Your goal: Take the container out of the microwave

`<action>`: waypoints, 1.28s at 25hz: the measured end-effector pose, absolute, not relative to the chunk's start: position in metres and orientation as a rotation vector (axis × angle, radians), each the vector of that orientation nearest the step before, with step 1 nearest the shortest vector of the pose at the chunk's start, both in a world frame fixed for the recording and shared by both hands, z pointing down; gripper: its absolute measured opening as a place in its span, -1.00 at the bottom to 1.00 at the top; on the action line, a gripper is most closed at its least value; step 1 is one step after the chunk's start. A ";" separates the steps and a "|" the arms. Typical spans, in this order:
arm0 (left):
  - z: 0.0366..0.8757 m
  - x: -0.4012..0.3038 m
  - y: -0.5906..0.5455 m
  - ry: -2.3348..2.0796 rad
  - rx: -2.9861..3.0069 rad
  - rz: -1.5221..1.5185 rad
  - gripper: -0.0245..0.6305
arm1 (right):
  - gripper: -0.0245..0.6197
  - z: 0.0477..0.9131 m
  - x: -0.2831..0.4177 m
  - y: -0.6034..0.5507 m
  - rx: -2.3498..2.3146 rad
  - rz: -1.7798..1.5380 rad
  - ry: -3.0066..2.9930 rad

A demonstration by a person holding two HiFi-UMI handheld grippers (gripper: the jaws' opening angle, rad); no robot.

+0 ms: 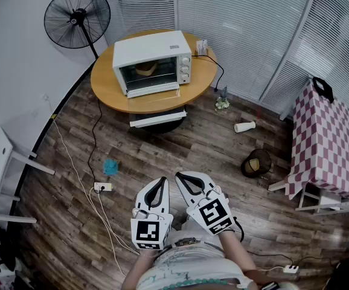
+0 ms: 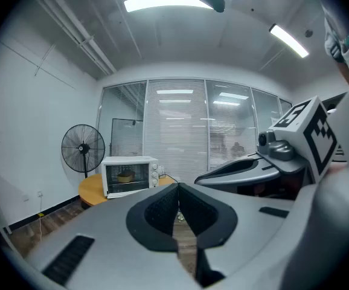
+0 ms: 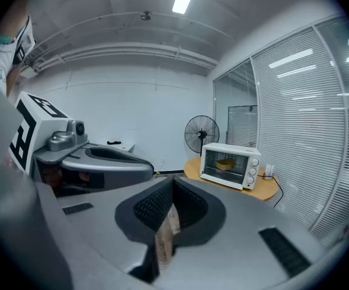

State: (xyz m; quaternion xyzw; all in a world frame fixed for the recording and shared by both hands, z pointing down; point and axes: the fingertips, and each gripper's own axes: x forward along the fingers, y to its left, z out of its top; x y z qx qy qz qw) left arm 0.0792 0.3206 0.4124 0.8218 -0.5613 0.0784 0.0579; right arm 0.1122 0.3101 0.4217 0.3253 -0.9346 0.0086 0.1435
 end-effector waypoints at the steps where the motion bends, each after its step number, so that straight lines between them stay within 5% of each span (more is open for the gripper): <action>1: 0.413 0.080 0.322 -1.701 2.490 0.236 -0.88 | -0.94 0.421 0.113 0.311 0.946 0.028 -2.704; 32: 0.420 0.076 0.269 -1.629 2.490 0.216 -0.88 | -0.94 0.429 0.110 0.256 0.973 0.075 -2.699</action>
